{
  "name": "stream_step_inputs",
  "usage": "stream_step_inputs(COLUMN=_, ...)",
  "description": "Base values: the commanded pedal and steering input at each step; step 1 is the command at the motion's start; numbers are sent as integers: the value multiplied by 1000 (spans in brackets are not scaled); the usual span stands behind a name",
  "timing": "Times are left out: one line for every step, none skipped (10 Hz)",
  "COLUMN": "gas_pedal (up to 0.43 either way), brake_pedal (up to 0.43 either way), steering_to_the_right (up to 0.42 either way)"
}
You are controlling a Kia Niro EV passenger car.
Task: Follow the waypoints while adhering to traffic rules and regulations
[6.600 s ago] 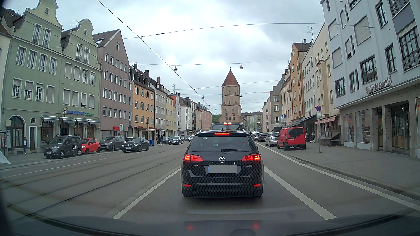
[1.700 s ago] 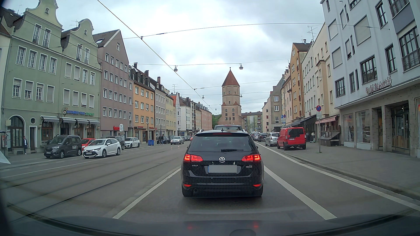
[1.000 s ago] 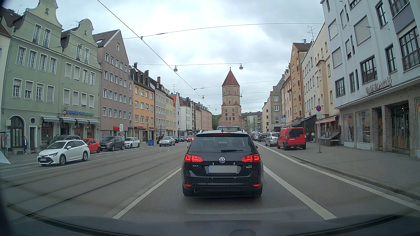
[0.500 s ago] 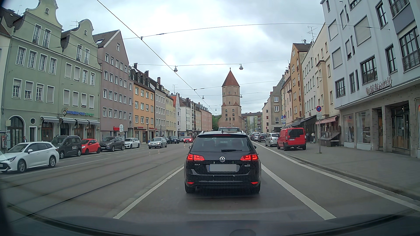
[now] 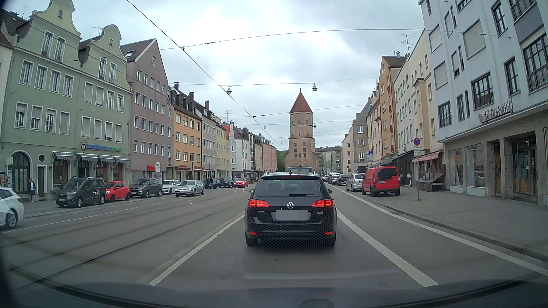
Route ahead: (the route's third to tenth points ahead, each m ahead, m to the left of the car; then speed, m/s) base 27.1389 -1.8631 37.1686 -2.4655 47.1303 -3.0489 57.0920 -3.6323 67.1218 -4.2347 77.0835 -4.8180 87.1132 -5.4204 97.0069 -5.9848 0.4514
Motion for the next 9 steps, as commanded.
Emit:
stream_step_inputs(gas_pedal=8, brake_pedal=0, steering_to_the_right=-4)
stream_step_inputs(gas_pedal=98, brake_pedal=0, steering_to_the_right=-4)
stream_step_inputs(gas_pedal=118, brake_pedal=0, steering_to_the_right=-4)
stream_step_inputs(gas_pedal=130, brake_pedal=0, steering_to_the_right=-4)
stream_step_inputs(gas_pedal=130, brake_pedal=0, steering_to_the_right=-4)
stream_step_inputs(gas_pedal=157, brake_pedal=0, steering_to_the_right=-4)
stream_step_inputs(gas_pedal=197, brake_pedal=0, steering_to_the_right=-4)
stream_step_inputs(gas_pedal=220, brake_pedal=0, steering_to_the_right=-4)
stream_step_inputs(gas_pedal=220, brake_pedal=0, steering_to_the_right=-4)
